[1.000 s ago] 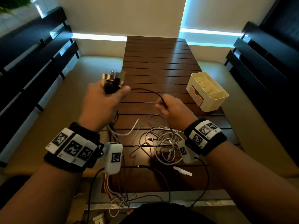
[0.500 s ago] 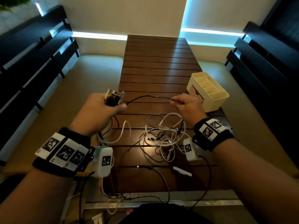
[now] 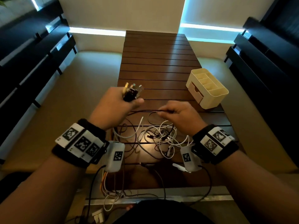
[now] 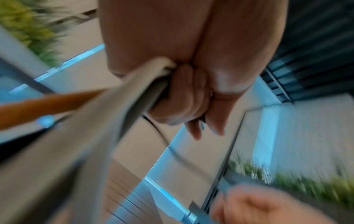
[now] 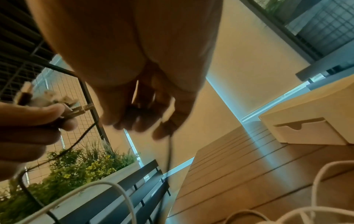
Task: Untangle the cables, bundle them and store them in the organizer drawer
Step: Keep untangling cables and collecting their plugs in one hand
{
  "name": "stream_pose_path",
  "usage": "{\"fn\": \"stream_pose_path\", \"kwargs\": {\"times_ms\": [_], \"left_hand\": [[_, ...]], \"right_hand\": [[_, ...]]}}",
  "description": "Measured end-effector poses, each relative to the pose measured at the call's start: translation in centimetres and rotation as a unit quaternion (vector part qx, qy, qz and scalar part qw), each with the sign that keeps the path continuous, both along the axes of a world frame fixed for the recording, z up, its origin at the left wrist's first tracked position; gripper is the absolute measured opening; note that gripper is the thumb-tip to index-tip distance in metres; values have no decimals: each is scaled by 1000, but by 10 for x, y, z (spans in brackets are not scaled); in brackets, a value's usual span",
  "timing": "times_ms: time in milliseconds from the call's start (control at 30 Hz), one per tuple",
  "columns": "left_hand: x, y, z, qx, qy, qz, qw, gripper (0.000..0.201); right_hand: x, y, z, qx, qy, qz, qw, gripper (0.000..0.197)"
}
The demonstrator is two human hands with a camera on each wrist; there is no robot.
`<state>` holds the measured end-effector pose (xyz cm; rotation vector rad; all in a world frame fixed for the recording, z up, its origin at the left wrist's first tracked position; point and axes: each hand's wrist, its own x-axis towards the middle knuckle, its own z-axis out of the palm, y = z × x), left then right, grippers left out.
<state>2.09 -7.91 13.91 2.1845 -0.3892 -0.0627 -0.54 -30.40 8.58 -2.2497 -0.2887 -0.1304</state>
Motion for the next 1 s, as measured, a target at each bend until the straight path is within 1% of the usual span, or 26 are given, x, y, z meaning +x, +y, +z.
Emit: {"fn": "stream_pose_path", "kwargs": {"times_ms": [67,133,167,233,300,333,367,433,467,500,533,600,633,667,700,733,767,800,833,867,900,933,967,1000], "left_hand": [[6,11,-1,-113,25,27,993,20],[9,16,-5,-218,66,48,972,21],[9,16,-9,-254,85,57,962,23],[7,12,-16,-279,110,63,952,24],[1,7,-24,-276,129,62,950,22],[-3,5,-27,-276,137,61,949,21],[-8,3,-31,-277,145,57,948,21],[-19,0,-35,-298,165,43,939,24],[-25,0,-34,-312,178,32,933,25],[-31,1,-33,-321,192,21,927,23],[-37,2,-31,-326,204,11,923,20],[-47,4,-27,-337,230,-8,913,16],[-52,4,-24,-351,247,-16,903,21],[-56,3,-23,-369,264,-24,891,27],[-59,0,-21,-394,279,-32,875,30],[-63,-3,-19,-422,290,-42,858,30],[-65,-6,-18,-451,299,-48,840,28],[-67,-9,-15,-474,307,-48,824,26],[-67,-9,-13,-488,310,-42,814,24],[-66,-8,-11,-495,308,-34,811,23],[-63,-7,-11,-496,301,-24,814,23],[-60,-4,-11,-489,291,-14,822,23],[-57,-1,-12,-476,278,-5,834,24],[-54,1,-14,-458,266,3,848,24]], "right_hand": [[-17,1,0,-25,115,47,992,4],[-32,8,-8,-73,185,92,976,2],[-38,12,-14,-87,207,106,969,6],[-45,22,-27,-101,245,109,958,14],[-50,32,-35,-127,272,113,947,17],[-53,35,-36,-144,290,134,937,19],[-56,38,-35,-168,313,168,919,21],[-63,39,-29,-220,368,245,870,26],[-66,37,-25,-241,397,262,846,31],[-67,33,-21,-258,414,257,834,39],[-65,29,-17,-270,412,233,838,45],[-58,21,-9,-270,356,159,881,52],[-54,20,-7,-247,328,133,902,61],[-52,23,-4,-209,307,126,920,77],[-50,29,-2,-170,291,138,931,92],[-51,38,0,-146,284,158,934,101],[-54,48,0,-126,285,185,932,102],[-56,58,-1,-112,299,208,925,97],[-57,65,-7,-92,316,223,918,84],[-58,72,-11,-77,328,228,914,69],[-59,76,-16,-73,335,226,912,57],[-58,78,-19,-77,336,227,911,53],[-58,78,-20,-84,338,232,908,53],[-58,77,-19,-92,343,237,904,50]]}}
